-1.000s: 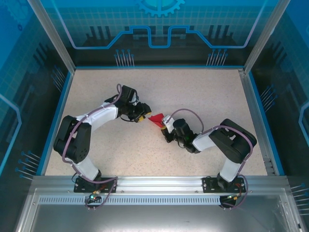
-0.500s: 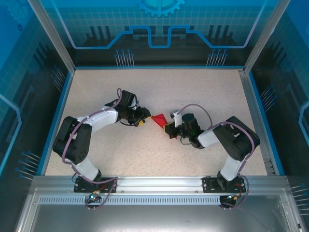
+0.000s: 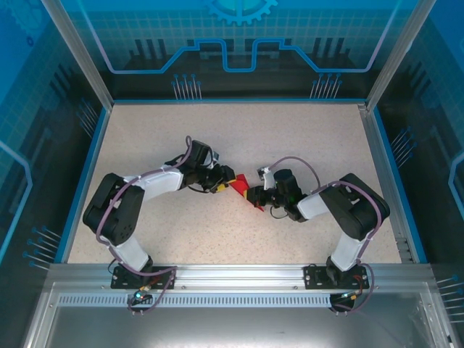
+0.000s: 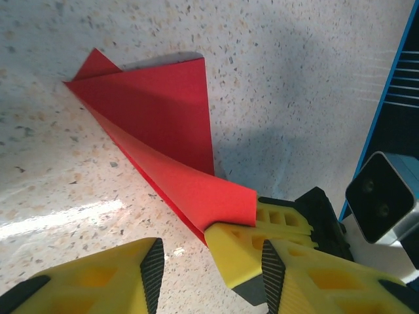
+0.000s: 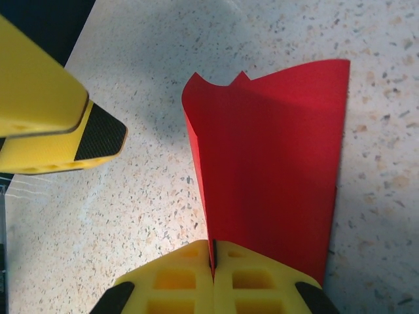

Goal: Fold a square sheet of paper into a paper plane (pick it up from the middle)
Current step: Fold the wing for the fifth time at the center of the table.

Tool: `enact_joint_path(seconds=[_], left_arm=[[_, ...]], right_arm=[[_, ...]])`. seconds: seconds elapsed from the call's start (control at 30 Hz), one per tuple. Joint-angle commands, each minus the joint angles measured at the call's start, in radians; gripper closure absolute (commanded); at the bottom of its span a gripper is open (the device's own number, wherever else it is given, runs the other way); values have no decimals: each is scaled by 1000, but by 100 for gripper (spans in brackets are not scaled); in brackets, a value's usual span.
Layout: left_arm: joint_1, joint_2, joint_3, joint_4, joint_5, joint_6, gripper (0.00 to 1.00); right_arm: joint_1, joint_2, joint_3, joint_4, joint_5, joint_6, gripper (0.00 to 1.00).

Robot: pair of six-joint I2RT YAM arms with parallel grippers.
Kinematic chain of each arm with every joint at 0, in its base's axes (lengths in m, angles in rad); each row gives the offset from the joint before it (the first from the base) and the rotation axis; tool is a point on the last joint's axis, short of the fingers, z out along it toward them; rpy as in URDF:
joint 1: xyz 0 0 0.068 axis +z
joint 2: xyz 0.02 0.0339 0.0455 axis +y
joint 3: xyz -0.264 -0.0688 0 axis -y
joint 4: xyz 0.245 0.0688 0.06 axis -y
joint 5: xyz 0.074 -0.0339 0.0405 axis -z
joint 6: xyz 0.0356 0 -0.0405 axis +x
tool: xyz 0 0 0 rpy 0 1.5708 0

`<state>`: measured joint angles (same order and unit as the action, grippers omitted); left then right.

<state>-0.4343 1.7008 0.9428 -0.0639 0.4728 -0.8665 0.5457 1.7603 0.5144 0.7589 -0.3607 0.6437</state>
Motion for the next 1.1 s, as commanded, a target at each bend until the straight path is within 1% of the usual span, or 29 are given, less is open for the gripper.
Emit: enact_joint_path(seconds=[0.0,0.23,0.43,0.7,0.87,1.07], left_arm=[[-17,26,-15,71,45,-12,54],[-34,55,-16,103,56,-17,55],[-41,74,-16,114,57,-17,56],[-49,96,-12,134,68,-13,58],[-53,119,-2,160,74,-11,63],[-59,156,17,177,84,-6,72]], right_arm=[[-19,19,8,-24,-14,81,98],[-39,35,-8,-17,-28,150,97],[-59,80,-20,34,-58,217,95],[-75,86,-32,78,-87,288,94],[-88,88,-45,95,-98,337,96],[-98,91,-42,53,-97,368,98]])
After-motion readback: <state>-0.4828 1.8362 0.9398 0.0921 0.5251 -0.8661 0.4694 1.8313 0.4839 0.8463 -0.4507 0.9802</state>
